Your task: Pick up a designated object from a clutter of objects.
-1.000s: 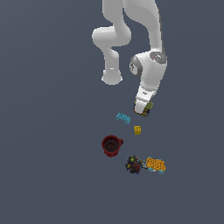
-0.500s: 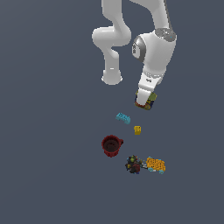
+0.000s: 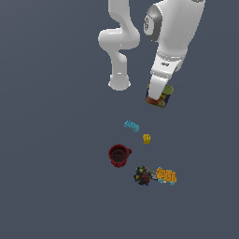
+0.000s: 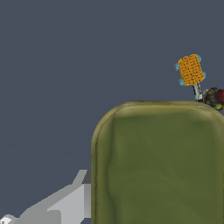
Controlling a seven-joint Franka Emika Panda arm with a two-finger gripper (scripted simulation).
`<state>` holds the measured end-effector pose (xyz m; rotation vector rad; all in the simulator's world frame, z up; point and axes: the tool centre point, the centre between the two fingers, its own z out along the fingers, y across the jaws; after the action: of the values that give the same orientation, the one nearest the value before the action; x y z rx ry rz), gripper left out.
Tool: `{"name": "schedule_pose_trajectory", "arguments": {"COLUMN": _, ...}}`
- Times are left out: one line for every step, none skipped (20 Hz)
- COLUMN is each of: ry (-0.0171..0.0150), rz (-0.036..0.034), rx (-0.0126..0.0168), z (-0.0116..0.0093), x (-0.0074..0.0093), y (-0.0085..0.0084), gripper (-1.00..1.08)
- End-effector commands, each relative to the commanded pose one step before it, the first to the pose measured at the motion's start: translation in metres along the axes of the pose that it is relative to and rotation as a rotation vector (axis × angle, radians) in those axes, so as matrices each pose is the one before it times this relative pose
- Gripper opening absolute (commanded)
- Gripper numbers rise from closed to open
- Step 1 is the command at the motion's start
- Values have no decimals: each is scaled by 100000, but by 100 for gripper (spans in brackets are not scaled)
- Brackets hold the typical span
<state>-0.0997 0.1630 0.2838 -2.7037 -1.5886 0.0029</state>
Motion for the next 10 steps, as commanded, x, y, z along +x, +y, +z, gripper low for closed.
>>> {"name": "schedule_pose_trajectory", "arguments": {"ry": 149, "rz": 39, "rx": -294, "z": -2551, "x": 79, "y": 613, "gripper": -100}}
{"name": "schedule_pose_trajectory", "arguments": {"ry": 0, "rz": 0, "rx": 0, "z": -953, "x": 29, "y": 250, "gripper": -100}}
{"name": "schedule_pose_trajectory", "arguments": {"ry": -51, "rz": 39, "rx": -55, "z": -948, "x": 35, "y": 250, "gripper": -100}}
{"name": "schedule_pose_trajectory", "arguments": {"ry": 0, "rz": 0, "rx": 0, "z": -910, "x": 33, "y": 246, "gripper": -100}}
{"name": "schedule_pose_trajectory", "arguments": {"ry": -51, "rz": 41, "rx": -54, "z": -865, "x": 39, "y": 234, "gripper": -100}}
{"name": "schedule_pose_trajectory", "arguments": {"ry": 0, "rz": 0, "rx": 0, "z": -820, "x": 35, "y": 228, "gripper": -100}}
{"name": "schedule_pose_trajectory", "arguments": {"ry": -50, "rz": 42, "rx": -53, "z": -773, "x": 39, "y": 214, "gripper": -100}}
{"name": "schedule_pose_trajectory", "arguments": {"ry": 0, "rz": 0, "rx": 0, "z": -727, "x": 35, "y": 207, "gripper": -100}}
{"name": "schedule_pose_trajectory", "arguments": {"ry": -29, "rz": 25, "rx": -30, "z": -681, "x": 39, "y": 195, "gripper": -100}}
{"name": "schedule_pose_trajectory", "arguments": {"ry": 0, "rz": 0, "rx": 0, "z": -634, "x": 39, "y": 187, "gripper": -100}}
